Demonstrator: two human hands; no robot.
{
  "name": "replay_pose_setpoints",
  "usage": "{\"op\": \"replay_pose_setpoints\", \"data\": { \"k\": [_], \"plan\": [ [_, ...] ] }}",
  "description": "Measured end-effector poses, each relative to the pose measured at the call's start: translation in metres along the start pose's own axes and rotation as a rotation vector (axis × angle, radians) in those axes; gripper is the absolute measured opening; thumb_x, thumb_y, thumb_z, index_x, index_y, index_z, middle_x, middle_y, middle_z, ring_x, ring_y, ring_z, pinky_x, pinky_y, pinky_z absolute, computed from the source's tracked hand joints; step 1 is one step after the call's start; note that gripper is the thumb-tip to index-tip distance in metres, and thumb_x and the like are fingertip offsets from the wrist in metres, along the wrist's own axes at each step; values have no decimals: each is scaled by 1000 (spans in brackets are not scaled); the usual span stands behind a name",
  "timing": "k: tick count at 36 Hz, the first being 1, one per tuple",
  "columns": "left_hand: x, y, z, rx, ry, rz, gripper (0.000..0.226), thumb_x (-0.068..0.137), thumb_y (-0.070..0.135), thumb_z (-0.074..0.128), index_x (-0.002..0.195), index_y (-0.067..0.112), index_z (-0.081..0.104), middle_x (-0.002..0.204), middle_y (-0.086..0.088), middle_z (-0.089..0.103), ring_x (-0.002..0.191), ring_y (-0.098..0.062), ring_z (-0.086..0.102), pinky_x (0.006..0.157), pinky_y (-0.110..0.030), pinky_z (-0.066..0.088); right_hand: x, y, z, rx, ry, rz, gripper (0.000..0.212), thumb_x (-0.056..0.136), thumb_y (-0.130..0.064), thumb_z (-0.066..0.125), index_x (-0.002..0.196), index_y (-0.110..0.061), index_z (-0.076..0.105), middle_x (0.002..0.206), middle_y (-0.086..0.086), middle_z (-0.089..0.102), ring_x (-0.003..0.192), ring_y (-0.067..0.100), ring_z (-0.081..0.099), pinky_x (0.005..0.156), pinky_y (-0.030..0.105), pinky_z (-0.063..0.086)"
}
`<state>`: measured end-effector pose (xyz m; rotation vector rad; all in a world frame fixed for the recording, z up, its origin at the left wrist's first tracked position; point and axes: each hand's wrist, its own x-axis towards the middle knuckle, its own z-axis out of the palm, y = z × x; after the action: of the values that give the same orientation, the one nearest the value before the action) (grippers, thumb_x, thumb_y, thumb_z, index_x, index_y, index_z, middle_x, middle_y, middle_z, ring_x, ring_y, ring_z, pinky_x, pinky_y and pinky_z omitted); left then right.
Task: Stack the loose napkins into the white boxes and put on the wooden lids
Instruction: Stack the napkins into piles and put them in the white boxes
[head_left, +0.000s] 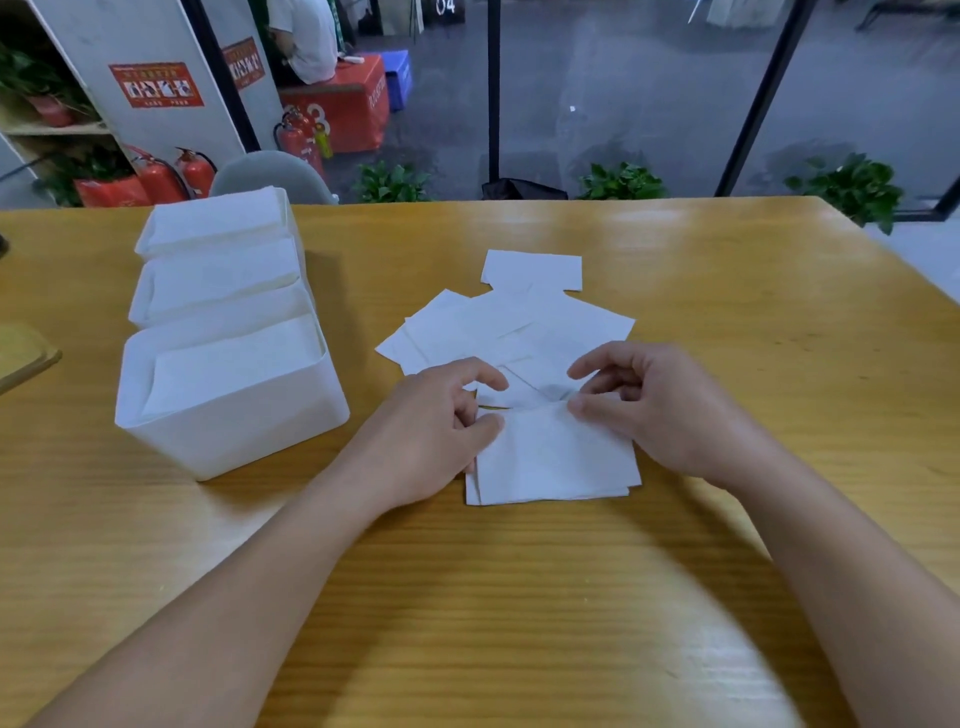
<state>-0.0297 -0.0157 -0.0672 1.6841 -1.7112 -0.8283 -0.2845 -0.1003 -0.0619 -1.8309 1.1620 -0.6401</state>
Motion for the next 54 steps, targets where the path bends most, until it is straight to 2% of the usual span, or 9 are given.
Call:
{"op": "replay_pose_setpoints", "data": {
  "k": [6, 15, 21, 28, 35, 39, 44, 50, 54],
  "plan": [
    [2, -4, 0, 95, 37, -3, 15, 105, 28, 66, 114, 39, 67, 74, -1, 68, 56, -6, 55, 62, -25, 46, 0, 4, -3, -207, -27, -21, 23, 87, -29, 89, 105, -34, 76, 92, -9, 71, 65, 4, 55, 68, 25, 49],
    [3, -9, -1, 124, 42, 1, 6, 104, 32, 68, 103, 37, 71, 74, 3, 69, 57, -4, 54, 65, -35, 52, -2, 3, -2, -234, -57, -26, 24, 83, -26, 91, 100, -32, 76, 92, -8, 69, 57, 7, 49, 63, 27, 46],
    [3, -9, -2, 187, 67, -2, 9, 101, 37, 72, 92, 36, 70, 77, 6, 69, 61, -4, 56, 62, -30, 49, -2, 3, 1, -295, -62, -46, 21, 81, -33, 92, 95, -32, 76, 92, -9, 71, 61, 3, 52, 56, 15, 39],
    [1, -7, 1, 220, 59, 47, 14, 98, 41, 76, 87, 38, 68, 93, 13, 61, 79, -8, 57, 68, -24, 46, 11, 9, 18, -365, 192, -182, 17, 89, -43, 86, 102, -36, 77, 100, -18, 64, 88, 4, 56, 72, 19, 38],
    [0, -5, 6, 233, 24, 89, 10, 99, 42, 74, 92, 40, 67, 97, 15, 62, 90, -8, 59, 76, -29, 53, 31, 20, 30, -532, 342, -95, 58, 92, -63, 71, 135, -25, 66, 120, -8, 62, 115, 18, 57, 98, 40, 47],
    [1, -7, 8, 193, 66, 123, 5, 99, 40, 75, 97, 40, 70, 101, 17, 64, 98, -4, 59, 84, -26, 52, 37, 23, 34, -643, 350, 0, 73, 85, -77, 67, 135, -23, 61, 125, -4, 58, 120, 22, 55, 104, 43, 38],
    [8, -17, 9, 205, 145, 136, 16, 102, 42, 72, 118, 38, 72, 114, 20, 61, 119, -3, 52, 100, -25, 48, 38, 25, 30, -552, 341, 8, 60, 84, -72, 74, 126, -29, 66, 116, -11, 54, 117, 16, 55, 103, 41, 34],
    [11, -23, 7, 251, 166, 117, 24, 103, 39, 71, 127, 36, 72, 128, 25, 62, 131, 0, 43, 97, -2, 32, 38, 22, 26, -386, 365, 4, 27, 89, -51, 82, 103, -32, 69, 103, -14, 62, 103, 13, 60, 103, 42, 39],
    [10, -23, 9, 292, 149, 141, 21, 105, 39, 69, 125, 37, 74, 127, 26, 62, 127, -3, 45, 101, -11, 35, 38, 22, 25, -262, 350, 0, 19, 95, -39, 79, 86, -29, 66, 78, -8, 67, 78, 13, 62, 92, 48, 49]
  ]
}}
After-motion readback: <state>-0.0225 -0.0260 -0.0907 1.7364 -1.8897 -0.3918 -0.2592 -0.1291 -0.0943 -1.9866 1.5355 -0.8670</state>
